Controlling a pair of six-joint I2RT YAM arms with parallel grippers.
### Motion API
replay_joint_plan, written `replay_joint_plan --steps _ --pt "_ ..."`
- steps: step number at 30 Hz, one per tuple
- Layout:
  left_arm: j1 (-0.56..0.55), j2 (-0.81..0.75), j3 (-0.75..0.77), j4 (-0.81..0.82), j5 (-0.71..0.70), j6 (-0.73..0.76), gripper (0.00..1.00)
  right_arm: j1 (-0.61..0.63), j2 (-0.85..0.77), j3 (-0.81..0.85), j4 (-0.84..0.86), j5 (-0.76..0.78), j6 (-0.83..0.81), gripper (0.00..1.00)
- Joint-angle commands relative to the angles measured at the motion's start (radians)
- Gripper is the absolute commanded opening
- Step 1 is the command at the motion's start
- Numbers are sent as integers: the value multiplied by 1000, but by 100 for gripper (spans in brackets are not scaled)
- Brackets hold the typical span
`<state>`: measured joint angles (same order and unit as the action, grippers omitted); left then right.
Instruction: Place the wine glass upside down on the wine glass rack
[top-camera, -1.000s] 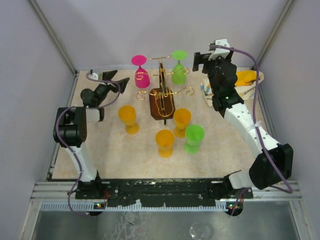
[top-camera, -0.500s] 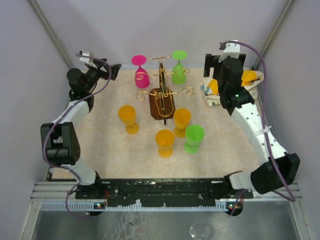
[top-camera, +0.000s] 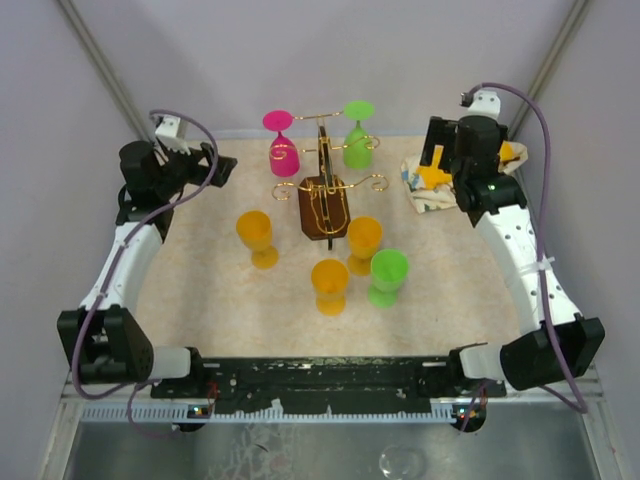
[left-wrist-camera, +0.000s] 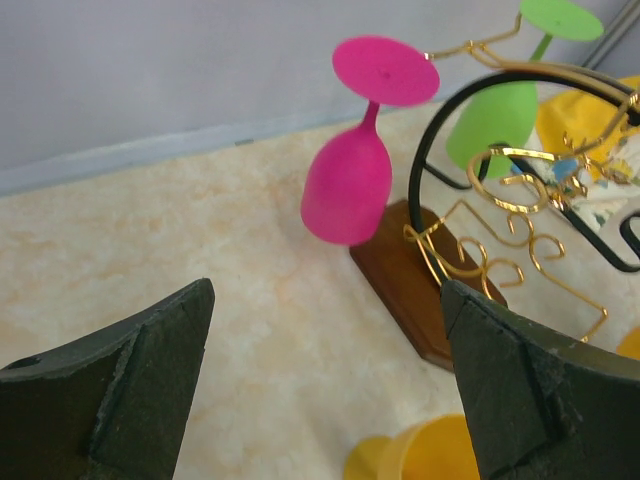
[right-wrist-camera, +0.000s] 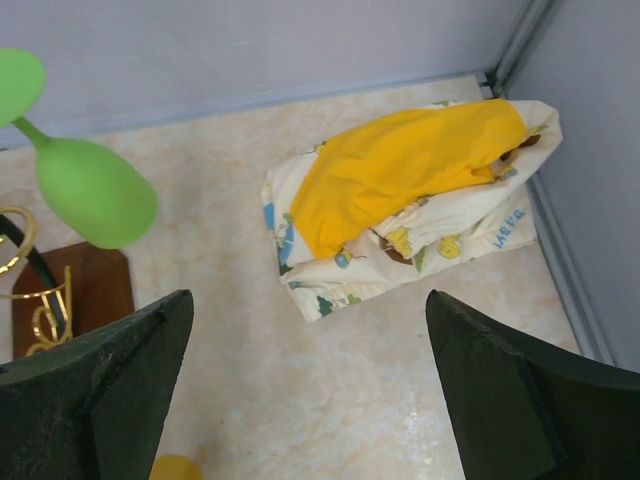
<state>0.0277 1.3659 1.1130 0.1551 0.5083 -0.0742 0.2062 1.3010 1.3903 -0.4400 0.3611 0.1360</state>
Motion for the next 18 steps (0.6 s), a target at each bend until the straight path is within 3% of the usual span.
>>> replay_joint_plan --steps 1,10,18 --pt "-10 -112 -36 -260 -18 78 99 -5 32 81 20 -79 69 99" --pt "-12 -261 -102 -543 -67 119 99 -4 63 82 32 -105 90 99" --pt "-16 -305 -140 -673 -31 131 99 -4 39 46 48 -112 95 98"
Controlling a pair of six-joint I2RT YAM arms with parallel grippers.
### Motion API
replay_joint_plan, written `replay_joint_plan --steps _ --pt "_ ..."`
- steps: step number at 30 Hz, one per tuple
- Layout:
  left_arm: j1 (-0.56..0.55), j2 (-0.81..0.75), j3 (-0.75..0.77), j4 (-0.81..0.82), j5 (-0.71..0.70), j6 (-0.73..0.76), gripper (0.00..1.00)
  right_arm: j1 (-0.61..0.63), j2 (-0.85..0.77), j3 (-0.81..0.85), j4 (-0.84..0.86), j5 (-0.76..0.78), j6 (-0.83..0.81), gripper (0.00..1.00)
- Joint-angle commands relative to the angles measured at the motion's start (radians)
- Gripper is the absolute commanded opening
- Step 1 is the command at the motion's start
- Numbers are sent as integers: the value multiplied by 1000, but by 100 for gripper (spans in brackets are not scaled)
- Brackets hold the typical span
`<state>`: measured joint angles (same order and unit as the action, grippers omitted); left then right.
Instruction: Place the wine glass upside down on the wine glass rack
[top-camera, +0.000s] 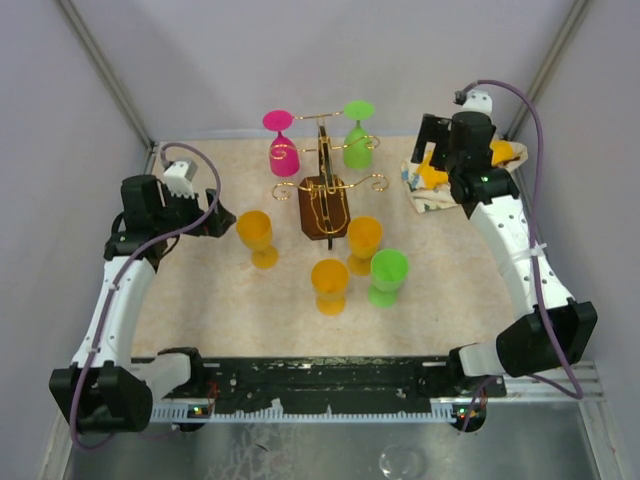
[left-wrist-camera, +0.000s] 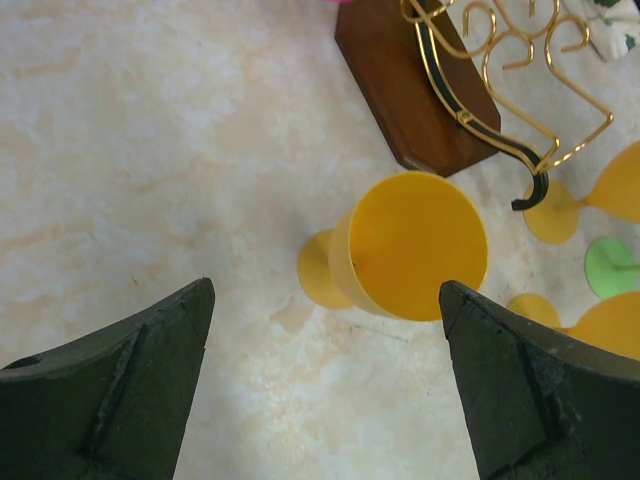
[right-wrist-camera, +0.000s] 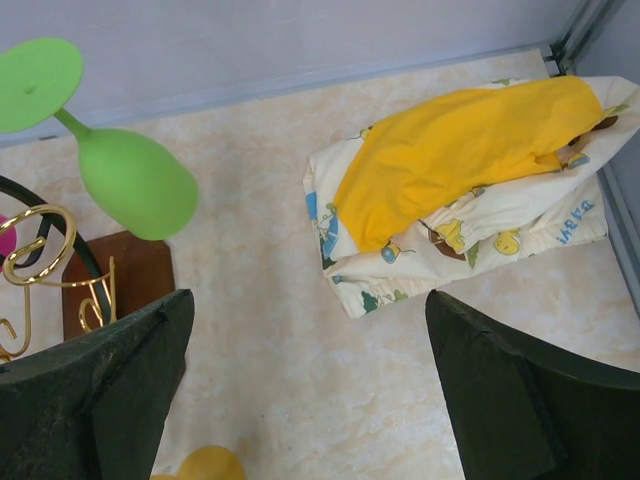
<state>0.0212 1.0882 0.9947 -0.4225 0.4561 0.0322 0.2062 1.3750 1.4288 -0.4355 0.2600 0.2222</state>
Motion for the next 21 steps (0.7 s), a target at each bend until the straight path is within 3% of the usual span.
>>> replay_joint_plan --steps 1,6,21 --pt "-13 -28 -27 -107 21 27 99 -5 -38 3 44 -9 7 98" --pt "-31 -25 -68 -105 19 24 99 -4 -62 -29 57 1 2 98" --pt "-64 66 -94 129 -65 -83 96 -4 -90 -78 108 27 -40 98"
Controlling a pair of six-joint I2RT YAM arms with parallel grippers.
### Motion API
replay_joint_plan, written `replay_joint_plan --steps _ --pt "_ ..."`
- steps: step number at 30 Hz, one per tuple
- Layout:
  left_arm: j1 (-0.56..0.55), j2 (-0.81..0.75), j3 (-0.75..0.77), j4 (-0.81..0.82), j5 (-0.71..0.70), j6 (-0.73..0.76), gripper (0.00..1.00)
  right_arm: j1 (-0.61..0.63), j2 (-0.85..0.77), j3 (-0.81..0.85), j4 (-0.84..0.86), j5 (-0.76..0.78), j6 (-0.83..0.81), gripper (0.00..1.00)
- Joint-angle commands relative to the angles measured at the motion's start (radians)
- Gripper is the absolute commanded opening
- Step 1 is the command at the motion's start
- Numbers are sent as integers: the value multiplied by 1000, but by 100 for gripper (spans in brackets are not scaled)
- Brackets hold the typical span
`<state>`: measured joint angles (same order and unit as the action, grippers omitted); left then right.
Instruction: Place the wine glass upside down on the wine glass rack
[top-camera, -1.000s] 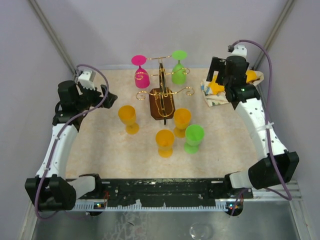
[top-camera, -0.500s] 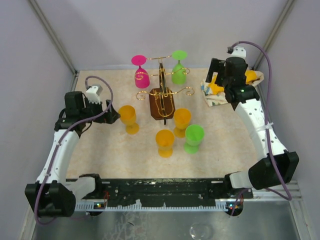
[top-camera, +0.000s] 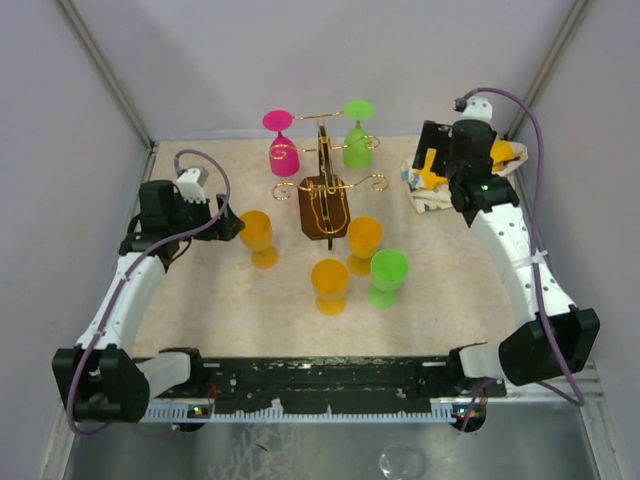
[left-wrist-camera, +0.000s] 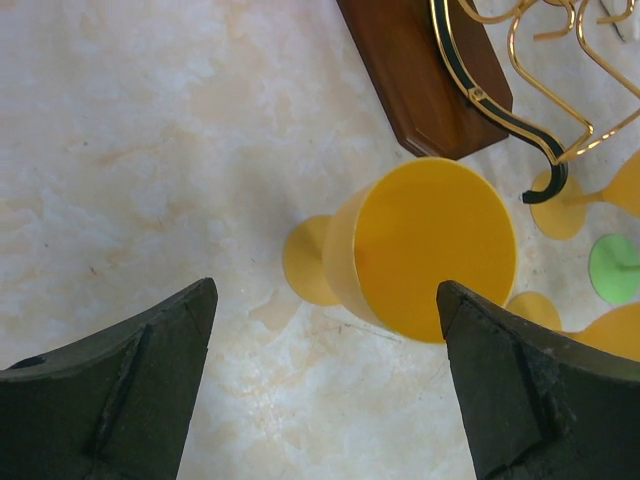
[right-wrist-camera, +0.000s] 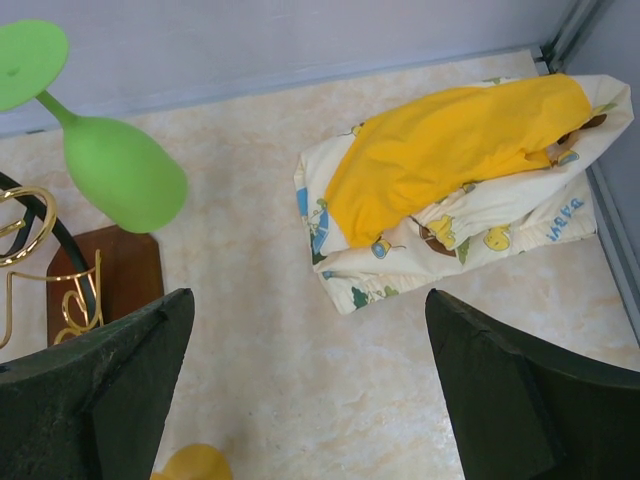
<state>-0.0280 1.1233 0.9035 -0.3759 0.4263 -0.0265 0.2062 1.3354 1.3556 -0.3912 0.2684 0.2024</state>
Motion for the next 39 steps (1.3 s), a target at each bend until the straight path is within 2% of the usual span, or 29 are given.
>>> replay_joint_plan --steps 1,7,15,18,22,30,34,39 --pt "-20 39 -3 88 -46 -24 95 -5 -51 -8 67 21 -21 98" --pt "-41 81 11 106 -75 -13 86 -4 -56 -25 86 45 -34 98" --pt "-52 130 46 101 -55 -6 60 -4 -60 -42 99 68 -57 98" --pt "-60 136 51 100 -55 -10 55 -4 -66 -50 105 75 -69 98" --pt "-75 142 62 95 -62 -13 42 -3 -72 -59 113 81 -80 98" --pt "-81 138 72 77 -82 -6 7 -4 -83 -75 126 81 -86 98" --pt "-81 133 79 68 -98 -4 0 -4 -92 -84 131 78 -88 98" --pt "-81 121 122 52 -167 -1 0 -4 -106 -87 144 82 -102 98"
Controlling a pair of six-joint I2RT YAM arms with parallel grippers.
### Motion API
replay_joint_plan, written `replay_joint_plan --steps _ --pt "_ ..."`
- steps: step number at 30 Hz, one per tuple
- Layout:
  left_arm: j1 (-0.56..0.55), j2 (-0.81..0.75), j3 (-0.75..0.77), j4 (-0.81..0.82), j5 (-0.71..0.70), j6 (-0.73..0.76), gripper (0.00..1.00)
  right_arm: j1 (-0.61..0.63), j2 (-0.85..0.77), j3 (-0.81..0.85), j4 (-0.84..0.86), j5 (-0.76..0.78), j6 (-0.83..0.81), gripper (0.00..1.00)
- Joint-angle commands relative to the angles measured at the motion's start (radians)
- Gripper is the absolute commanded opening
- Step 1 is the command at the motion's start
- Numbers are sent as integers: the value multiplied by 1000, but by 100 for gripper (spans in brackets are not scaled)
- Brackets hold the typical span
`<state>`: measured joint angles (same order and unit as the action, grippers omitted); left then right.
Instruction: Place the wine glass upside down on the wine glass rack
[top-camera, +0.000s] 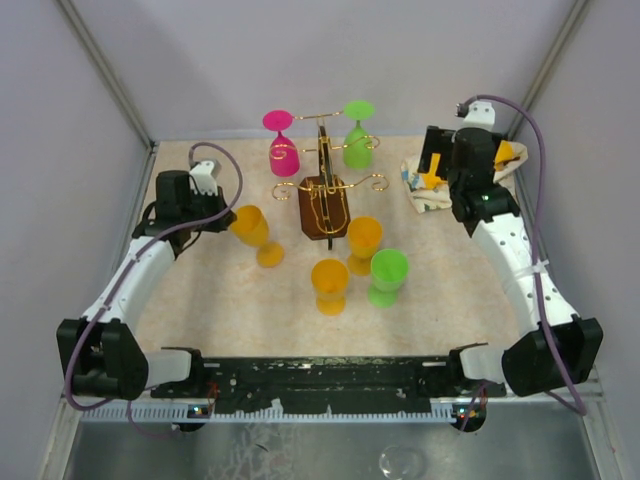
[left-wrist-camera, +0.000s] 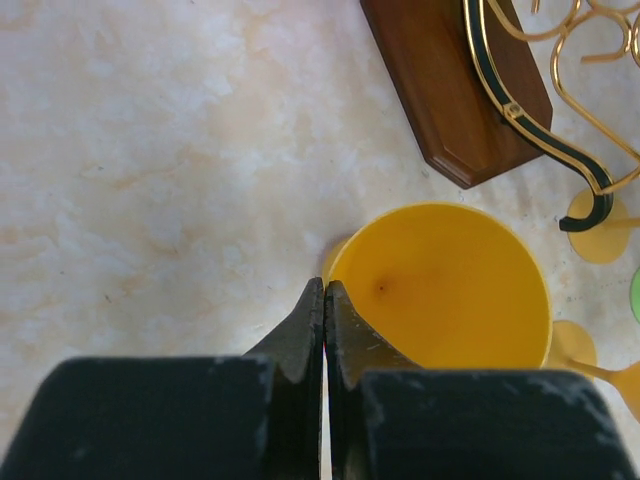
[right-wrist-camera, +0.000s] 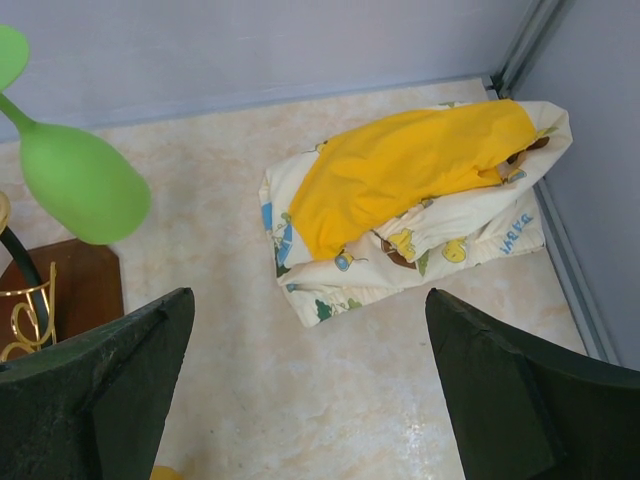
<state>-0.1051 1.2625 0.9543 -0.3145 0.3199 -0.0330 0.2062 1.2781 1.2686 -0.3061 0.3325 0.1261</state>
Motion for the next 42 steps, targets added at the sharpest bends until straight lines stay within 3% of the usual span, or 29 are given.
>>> replay_joint_plan --steps 1,8,13,17,23,27,34,42 --pt "-4 -24 81 -11 -81 5 0 -4 -51 1 59 15 -28 98" --pt "-4 -87 205 32 -286 45 0 -4 -48 118 -19 -73 -23 98" --pt "-4 -108 312 152 -343 157 0 -4 37 337 -171 -309 121 95" --pt "-4 -116 351 332 -338 200 0 -2 104 450 -210 -496 247 90" --pt "-18 -125 268 744 -237 185 0 5 114 412 -66 -704 440 88" --pt "-109 -113 230 946 -223 254 0 19 112 355 91 -829 589 88" --pt "-337 -58 118 1333 -260 590 0 131 184 459 208 -910 678 87" --pt "-514 7 52 1532 -350 774 0 150 251 509 335 -922 797 86"
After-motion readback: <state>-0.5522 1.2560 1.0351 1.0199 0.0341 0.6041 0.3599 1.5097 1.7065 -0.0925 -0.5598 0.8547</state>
